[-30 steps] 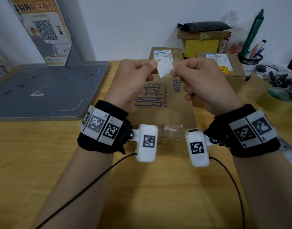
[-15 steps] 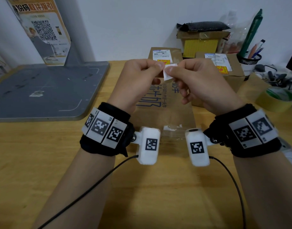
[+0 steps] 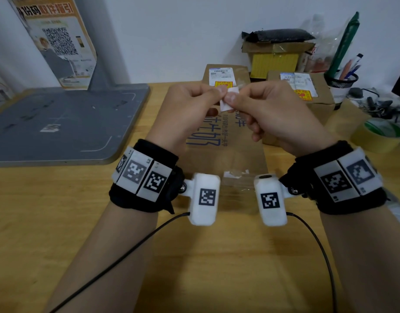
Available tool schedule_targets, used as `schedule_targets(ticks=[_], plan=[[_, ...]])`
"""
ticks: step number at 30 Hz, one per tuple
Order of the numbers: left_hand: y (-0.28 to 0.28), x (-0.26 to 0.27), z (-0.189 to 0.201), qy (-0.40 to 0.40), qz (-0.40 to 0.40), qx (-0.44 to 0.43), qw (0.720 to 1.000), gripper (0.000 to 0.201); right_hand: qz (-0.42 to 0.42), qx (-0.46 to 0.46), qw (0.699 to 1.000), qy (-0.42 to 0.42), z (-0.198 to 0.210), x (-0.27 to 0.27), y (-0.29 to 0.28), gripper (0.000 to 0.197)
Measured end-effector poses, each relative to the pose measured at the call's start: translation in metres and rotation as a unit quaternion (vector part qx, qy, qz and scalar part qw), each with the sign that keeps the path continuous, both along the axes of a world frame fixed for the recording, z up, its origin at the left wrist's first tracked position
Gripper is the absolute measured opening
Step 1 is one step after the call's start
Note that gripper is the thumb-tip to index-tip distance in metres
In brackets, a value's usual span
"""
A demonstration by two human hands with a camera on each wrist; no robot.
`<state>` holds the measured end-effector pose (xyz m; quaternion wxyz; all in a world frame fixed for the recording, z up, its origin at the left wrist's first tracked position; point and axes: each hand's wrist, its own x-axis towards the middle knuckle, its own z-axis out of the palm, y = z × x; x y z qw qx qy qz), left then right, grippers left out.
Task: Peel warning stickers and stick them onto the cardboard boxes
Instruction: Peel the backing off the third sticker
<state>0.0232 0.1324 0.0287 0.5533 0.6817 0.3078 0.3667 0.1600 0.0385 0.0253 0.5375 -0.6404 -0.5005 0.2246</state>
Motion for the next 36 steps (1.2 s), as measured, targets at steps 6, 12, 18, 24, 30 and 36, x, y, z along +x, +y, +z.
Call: schedule_targets(ticks=[6,12,18,24,30,36], plan=[[0.002,-0.001,0.000,0.012,0.013,0.015,1.000,0.020,0.049,-0.026,0.998,0.035,0.000,-0.004,0.003,0.037],[0.003,-0.001,0.000,-0.007,0.010,-0.016,1.000,0.022,0.053,-0.040,0.996,0.052,0.001,-0.008,0.003,0.019],[0.003,-0.001,0.001,-0.059,0.003,-0.068,0.996,0.021,0.047,-0.051,0.996,0.057,0.002,-0.010,0.003,0.026],[0.003,-0.005,0.003,-0.031,0.024,-0.057,0.998,0.021,0.052,-0.067,0.995,0.052,0.003,-0.012,0.002,0.028],[0.006,-0.005,0.002,0.004,0.052,-0.025,0.998,0.021,0.053,-0.077,0.994,0.052,0.004,-0.013,0.001,0.032],[0.004,-0.006,0.002,-0.016,0.061,0.010,0.998,0.028,0.028,-0.081,0.995,0.056,0.006,-0.014,0.001,0.031]])
